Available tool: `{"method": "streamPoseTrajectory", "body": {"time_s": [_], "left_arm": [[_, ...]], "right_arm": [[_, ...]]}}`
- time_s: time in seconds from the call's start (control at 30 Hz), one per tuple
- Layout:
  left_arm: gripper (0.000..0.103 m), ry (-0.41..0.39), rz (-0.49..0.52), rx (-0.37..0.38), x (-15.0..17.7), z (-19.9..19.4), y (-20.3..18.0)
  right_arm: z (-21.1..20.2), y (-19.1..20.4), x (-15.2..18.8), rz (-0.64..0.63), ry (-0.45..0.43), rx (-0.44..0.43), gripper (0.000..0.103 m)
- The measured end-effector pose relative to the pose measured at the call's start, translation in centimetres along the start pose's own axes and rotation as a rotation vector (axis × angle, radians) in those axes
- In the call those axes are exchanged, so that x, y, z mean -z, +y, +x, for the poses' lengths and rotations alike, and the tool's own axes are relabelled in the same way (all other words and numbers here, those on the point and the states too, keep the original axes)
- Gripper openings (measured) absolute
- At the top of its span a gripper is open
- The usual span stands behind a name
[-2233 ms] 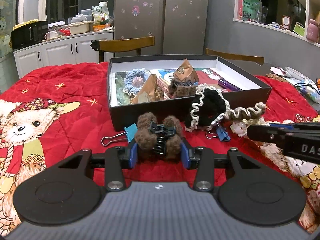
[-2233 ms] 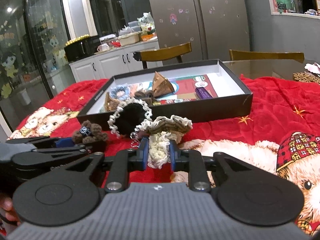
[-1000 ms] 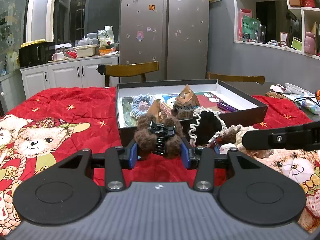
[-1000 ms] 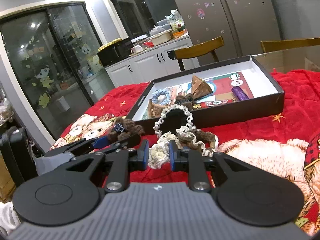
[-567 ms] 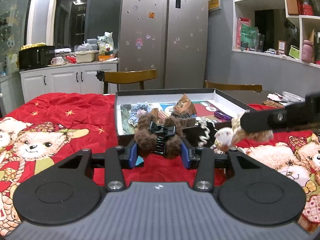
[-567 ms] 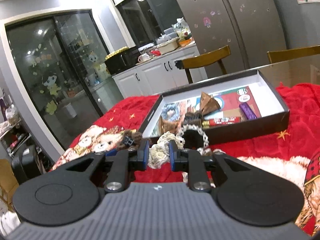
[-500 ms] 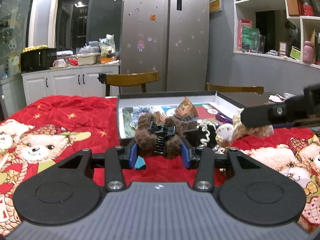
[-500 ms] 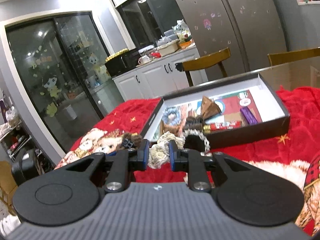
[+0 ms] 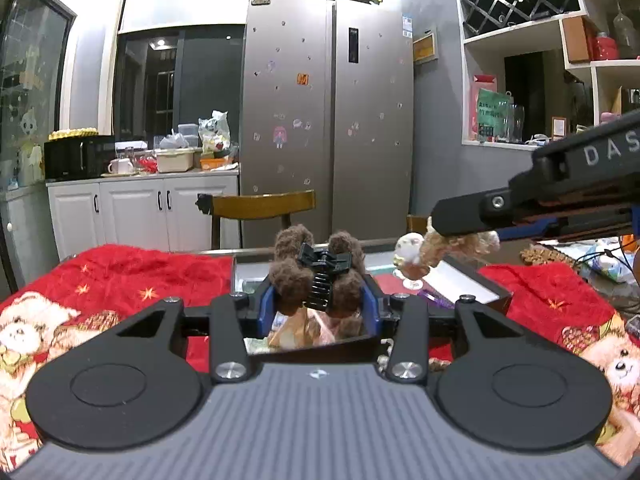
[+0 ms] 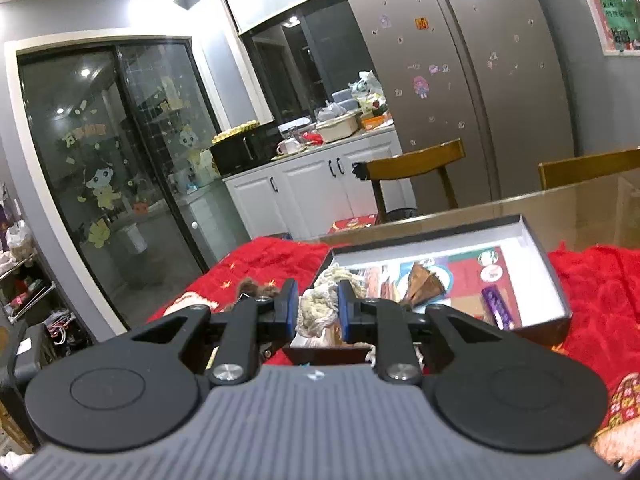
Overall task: Organize objects
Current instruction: 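Carry the brown clip and cream scrunchie over the black box with both grippers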
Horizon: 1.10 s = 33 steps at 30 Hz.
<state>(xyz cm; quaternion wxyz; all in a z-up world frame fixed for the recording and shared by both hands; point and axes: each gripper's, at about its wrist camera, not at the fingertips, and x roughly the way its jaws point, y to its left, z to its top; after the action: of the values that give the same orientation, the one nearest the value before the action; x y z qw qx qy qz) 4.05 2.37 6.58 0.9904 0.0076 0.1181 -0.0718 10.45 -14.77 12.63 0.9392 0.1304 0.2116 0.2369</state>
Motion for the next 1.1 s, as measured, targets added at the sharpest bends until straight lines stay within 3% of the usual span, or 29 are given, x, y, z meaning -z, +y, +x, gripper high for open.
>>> {"method": "streamPoseTrajectory", "body": {"time_s": [0.37,0.57,0.8,1.1], "left_arm": [[0.048,-0.081,-0.04,-0.01,-5.7,0.5,-1.0],[0.049,-0.078,-0.04,0.014,-8.9,2.2,-1.3],[0.049,-0.062,-0.061,0.065,-10.5,6.2,-2.8],[0.049,0.042,-0.078,0.13,-10.9,14.7,-6.1]], "right_arm": [[0.0,-1.8,-4.2,0.009,-0.028,0.034,0.023],[0.1,-3.4,-6.4,0.031,-0.072,0.061,0.023],[1.2,-6.3,-8.4,0.078,-0.113,0.07,0.023],[4.3,-10.9,-9.3,0.141,-0.121,0.112,0.023]]}}
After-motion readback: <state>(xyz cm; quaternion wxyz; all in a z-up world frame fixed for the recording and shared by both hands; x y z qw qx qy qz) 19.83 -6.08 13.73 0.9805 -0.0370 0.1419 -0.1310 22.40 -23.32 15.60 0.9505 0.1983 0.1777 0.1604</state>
